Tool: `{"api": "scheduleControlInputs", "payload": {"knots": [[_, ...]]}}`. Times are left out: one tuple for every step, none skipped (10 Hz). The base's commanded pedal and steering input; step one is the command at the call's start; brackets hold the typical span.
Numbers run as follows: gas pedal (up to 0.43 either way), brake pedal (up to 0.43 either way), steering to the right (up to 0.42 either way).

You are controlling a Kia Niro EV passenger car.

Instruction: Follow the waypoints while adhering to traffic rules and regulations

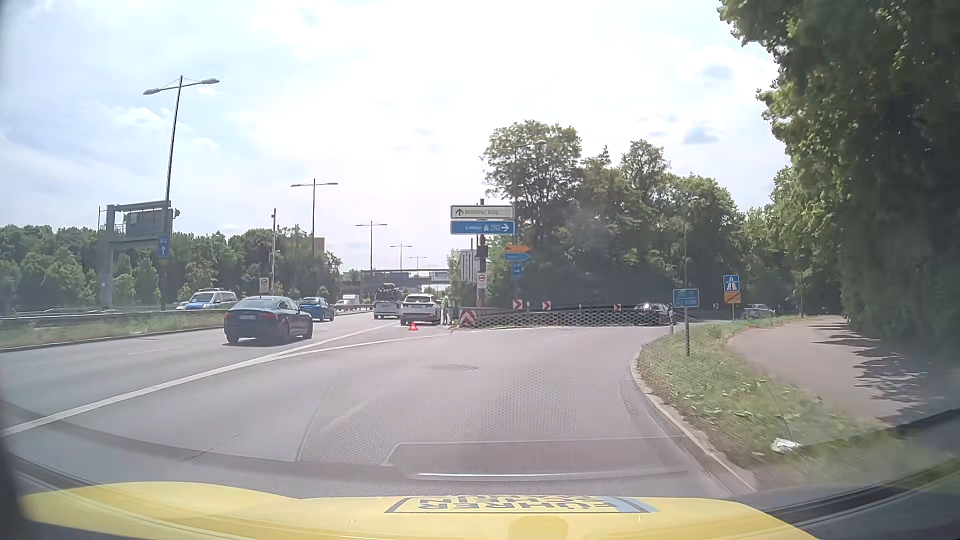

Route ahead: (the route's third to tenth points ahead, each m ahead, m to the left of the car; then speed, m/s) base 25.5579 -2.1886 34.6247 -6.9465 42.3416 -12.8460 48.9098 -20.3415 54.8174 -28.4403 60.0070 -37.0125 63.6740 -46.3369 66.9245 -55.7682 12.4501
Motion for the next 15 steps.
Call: {"api": "scheduleControlInputs", "payload": {"knots": [[0.0, 0.0, 0.036], [0.0, 0.0, 0.045], [0.0, 0.0, 0.051], [0.0, 0.0, 0.057], [0.0, 0.0, 0.065], [0.0, 0.0, 0.079], [0.0, 0.0, 0.091], [0.0, 0.0, 0.103], [0.0, 0.0, 0.11], [0.028, 0.0, 0.111], [0.087, 0.0, 0.111], [0.098, 0.0, 0.111], [0.098, 0.0, 0.11], [0.098, 0.0, 0.109], [0.11, 0.0, 0.106]]}}
